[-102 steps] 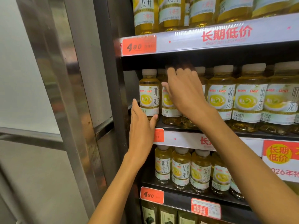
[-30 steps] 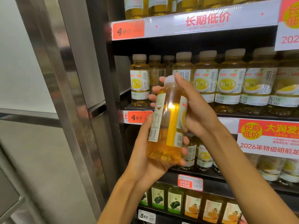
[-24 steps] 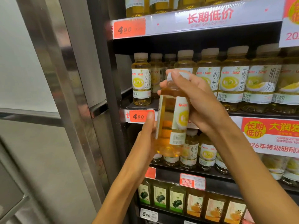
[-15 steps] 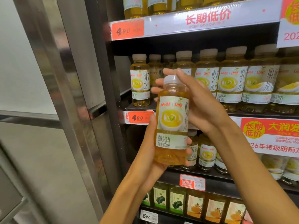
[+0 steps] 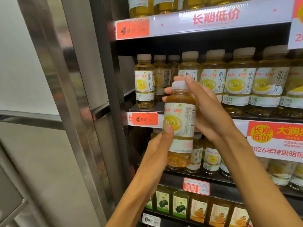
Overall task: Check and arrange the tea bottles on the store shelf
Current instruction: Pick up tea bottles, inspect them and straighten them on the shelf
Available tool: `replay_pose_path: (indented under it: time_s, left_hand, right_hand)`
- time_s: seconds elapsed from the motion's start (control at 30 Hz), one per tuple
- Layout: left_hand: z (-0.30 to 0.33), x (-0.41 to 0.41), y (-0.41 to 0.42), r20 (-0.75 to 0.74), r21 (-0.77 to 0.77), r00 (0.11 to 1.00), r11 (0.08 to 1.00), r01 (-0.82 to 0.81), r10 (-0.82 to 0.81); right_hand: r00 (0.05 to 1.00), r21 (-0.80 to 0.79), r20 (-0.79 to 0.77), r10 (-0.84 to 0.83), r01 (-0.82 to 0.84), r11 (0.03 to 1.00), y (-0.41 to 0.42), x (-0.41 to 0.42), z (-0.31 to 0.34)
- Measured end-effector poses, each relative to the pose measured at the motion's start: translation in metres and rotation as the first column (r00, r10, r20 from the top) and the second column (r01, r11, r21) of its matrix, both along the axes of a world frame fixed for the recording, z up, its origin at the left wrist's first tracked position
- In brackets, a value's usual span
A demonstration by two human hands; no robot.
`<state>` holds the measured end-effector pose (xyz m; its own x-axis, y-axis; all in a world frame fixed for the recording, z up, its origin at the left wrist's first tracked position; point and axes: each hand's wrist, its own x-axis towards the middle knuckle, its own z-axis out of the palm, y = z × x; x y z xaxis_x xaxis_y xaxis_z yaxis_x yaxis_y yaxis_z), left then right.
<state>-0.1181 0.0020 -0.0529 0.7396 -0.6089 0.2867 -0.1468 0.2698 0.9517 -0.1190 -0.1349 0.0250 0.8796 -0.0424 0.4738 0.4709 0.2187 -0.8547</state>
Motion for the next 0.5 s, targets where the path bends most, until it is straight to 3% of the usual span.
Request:
replay_pose_path:
  time_s: [0.13,0.23,0.37,0.5]
  left_hand:
    - [0.004,-0.002,0.002,-0.203,-0.208,0.961,0.968,0.144,-0.186]
    - [0.004,-0.005,0.002,-0.31,-0.337,0.885,0.911,0.239,-0.347]
    - [0.006,-0.009,0.01,-0.353,-0.445,0.811,0.846,0.293,-0.466]
    - [0.008,-0.009,0.015,-0.361,-0.44,0.796,0.841,0.314,-0.486]
  right_hand:
    - [0.983,0.093,-0.062,0.172,-0.166,0.982,0.003,0.005,-0.006]
    - [0.969,0.144,-0.134,0.209,-0.189,0.971,0.005,0.009,-0.006]
    - [0.936,0.193,-0.255,0.24,-0.194,0.962,0.008,0.013,-0.006]
    - [0.933,0.186,-0.273,0.237,-0.19,0.964,0.006,0.014,-0.009]
